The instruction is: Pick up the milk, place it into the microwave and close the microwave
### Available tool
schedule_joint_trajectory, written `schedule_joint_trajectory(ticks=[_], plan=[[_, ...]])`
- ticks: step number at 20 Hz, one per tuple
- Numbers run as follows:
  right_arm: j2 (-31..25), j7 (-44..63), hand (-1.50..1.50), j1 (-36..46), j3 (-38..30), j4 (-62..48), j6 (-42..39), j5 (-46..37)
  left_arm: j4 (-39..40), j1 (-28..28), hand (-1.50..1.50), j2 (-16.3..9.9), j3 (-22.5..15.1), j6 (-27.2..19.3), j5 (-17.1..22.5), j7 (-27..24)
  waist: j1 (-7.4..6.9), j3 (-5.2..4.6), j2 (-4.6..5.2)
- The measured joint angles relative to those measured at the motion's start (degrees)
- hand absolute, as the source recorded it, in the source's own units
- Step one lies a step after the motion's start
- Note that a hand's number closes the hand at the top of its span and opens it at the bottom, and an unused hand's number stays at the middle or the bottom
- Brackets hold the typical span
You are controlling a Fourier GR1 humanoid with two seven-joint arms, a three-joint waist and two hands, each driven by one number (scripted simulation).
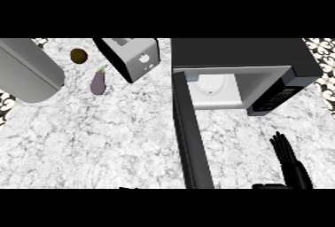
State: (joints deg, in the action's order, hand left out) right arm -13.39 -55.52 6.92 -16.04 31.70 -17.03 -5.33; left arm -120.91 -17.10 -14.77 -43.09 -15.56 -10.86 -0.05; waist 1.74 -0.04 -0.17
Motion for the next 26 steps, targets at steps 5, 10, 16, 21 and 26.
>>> schedule_joint_trajectory(ticks=[5,10,16,21,26], plan=[[-1.6,0.9,-1.50,-5.2,1.2,6.5,-1.5,2.4,7.3,8.9,1.50,3.9,-0.7,4.1,0.3,4.3,0.32,0.00,0.10],[-3.3,1.8,-1.50,-10.7,2.2,12.7,-2.9,5.5,14.2,15.8,1.50,8.0,-2.2,8.7,2.1,7.8,0.43,0.00,0.09],[-4.3,3.4,-1.50,-16.2,3.9,21.6,-4.4,9.8,24.2,24.4,1.50,13.1,-5.3,7.6,-0.1,8.6,0.56,-0.03,0.07],[-5.8,4.7,-1.50,-19.2,6.0,28.4,-6.1,13.2,32.3,31.7,1.50,14.2,-9.8,2.5,2.4,9.4,1.60,-0.03,0.21],[-7.4,7.2,-1.50,-20.6,8.3,35.8,-8.0,17.2,38.8,37.1,1.50,14.5,-14.2,-2.4,7.7,9.9,3.51,-0.06,0.40]])
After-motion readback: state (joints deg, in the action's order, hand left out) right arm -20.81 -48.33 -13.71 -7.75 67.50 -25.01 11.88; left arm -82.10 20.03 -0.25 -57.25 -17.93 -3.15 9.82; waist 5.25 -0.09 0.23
